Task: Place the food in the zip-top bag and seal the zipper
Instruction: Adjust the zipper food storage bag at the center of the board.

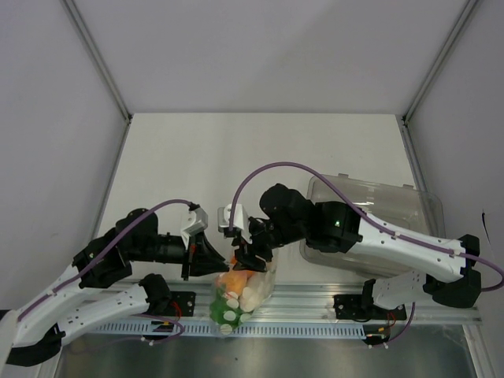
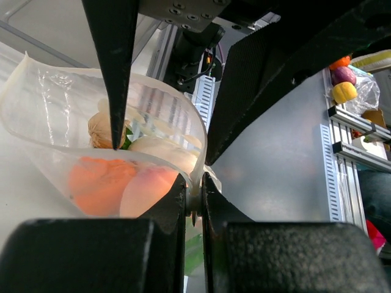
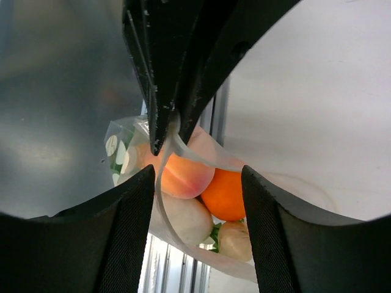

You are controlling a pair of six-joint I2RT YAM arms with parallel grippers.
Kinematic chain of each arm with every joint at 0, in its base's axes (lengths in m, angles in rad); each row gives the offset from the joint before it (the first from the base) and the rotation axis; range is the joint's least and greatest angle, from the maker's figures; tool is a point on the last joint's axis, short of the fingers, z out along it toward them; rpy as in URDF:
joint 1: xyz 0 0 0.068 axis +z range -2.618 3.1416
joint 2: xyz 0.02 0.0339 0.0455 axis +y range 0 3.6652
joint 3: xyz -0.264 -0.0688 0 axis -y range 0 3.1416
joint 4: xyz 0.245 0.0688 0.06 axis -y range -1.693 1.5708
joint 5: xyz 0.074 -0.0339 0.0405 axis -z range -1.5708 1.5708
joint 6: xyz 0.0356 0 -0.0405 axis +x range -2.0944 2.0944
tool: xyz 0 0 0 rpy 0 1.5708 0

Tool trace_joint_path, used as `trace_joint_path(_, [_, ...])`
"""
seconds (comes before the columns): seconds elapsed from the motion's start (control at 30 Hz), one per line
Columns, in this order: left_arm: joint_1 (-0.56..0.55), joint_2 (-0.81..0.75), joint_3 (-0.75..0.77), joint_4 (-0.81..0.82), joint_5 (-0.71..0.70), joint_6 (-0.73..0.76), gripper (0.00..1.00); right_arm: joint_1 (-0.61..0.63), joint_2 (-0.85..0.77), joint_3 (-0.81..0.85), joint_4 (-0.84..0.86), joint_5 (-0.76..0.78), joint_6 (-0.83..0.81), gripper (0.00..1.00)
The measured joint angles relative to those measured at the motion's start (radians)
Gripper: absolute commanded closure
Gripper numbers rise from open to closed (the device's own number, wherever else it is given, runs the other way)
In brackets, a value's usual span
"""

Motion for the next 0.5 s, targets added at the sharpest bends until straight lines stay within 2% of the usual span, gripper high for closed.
trace_joint_path(0.1, [0.0, 0.011, 0.0, 0.0, 0.013, 0.0, 0.99, 0.0, 0.0, -0.015, 0.003, -0.036, 0.001, 0.39])
trace_joint_path(0.2, [0.0, 0.019, 0.0, -0.005, 0.019, 0.006, 0.99, 0.0, 0.0, -0.026, 0.003, -0.062, 0.002, 0.32])
trace_joint_path(0.23, [0.0, 0.019, 0.0, -0.008, 0.02, 0.007, 0.99, -0.001, 0.002, -0.027, 0.002, -0.073, 0.002, 0.25])
trace_joint_path(0.33, [0.0, 0.02, 0.002, -0.014, 0.026, 0.008, 0.99, -0.004, 0.002, -0.027, 0.003, -0.086, 0.005, 0.14])
trace_joint_path(0.5, [0.0, 0.023, 0.002, -0.016, 0.044, 0.016, 0.99, -0.005, 0.002, -0.027, 0.003, -0.084, 0.008, 0.12])
